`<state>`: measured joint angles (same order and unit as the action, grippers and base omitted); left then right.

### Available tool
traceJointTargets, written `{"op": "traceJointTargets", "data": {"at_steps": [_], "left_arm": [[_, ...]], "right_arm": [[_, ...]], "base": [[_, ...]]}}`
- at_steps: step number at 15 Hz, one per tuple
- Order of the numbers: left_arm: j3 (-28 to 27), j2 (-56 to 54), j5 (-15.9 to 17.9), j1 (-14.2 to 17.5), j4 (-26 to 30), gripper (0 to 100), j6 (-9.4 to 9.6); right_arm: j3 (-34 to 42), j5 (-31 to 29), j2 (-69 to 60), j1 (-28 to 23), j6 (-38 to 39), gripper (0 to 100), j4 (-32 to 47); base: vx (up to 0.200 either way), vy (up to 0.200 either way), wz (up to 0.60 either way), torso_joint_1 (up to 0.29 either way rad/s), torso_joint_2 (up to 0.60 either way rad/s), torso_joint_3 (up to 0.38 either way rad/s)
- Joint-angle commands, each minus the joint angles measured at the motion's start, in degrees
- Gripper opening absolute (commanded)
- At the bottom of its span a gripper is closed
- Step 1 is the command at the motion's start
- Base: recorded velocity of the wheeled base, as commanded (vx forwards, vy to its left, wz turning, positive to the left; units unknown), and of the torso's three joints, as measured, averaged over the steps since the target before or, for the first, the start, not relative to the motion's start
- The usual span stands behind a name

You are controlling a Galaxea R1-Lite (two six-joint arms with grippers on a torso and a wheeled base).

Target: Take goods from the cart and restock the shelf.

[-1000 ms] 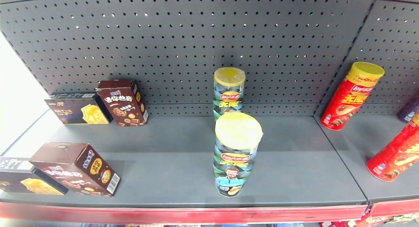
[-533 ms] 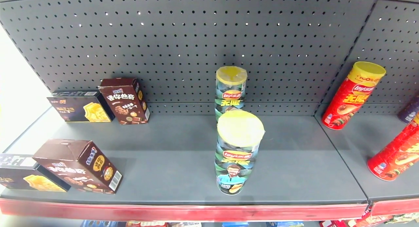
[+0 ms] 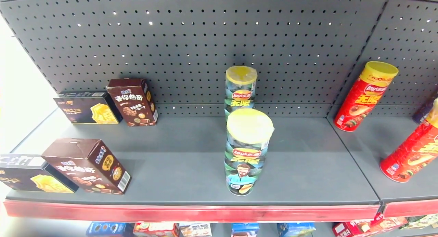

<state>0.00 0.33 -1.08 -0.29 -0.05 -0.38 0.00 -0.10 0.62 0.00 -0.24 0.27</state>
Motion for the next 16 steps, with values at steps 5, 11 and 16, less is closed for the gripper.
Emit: {"op": "traceJointTargets", "data": {"at_steps": [5,11,16], "left_arm": [[0.00,0.11,-0.06,0.03,-0.04,100,-0.06],[0.00,-0.07,-0.15,0.12,0.05,100,-0.06],[0.00,0.02,-0.15,0.12,0.05,100,-0.06]], "right_arm": [[0.00,0.01,0.08,0.00,-0.02,100,-0.09],[0.00,0.01,0.08,0.00,-0.02,100,-0.09],[0.00,0.10,0.08,0.00,-0.02,100,-0.18]], "base": [[0.000,0.000,0.00,0.000,0.00,0.000],[0.000,0.000,0.00,0.000,0.00,0.000],[0.000,0.000,0.00,0.000,0.00,0.000]]}}
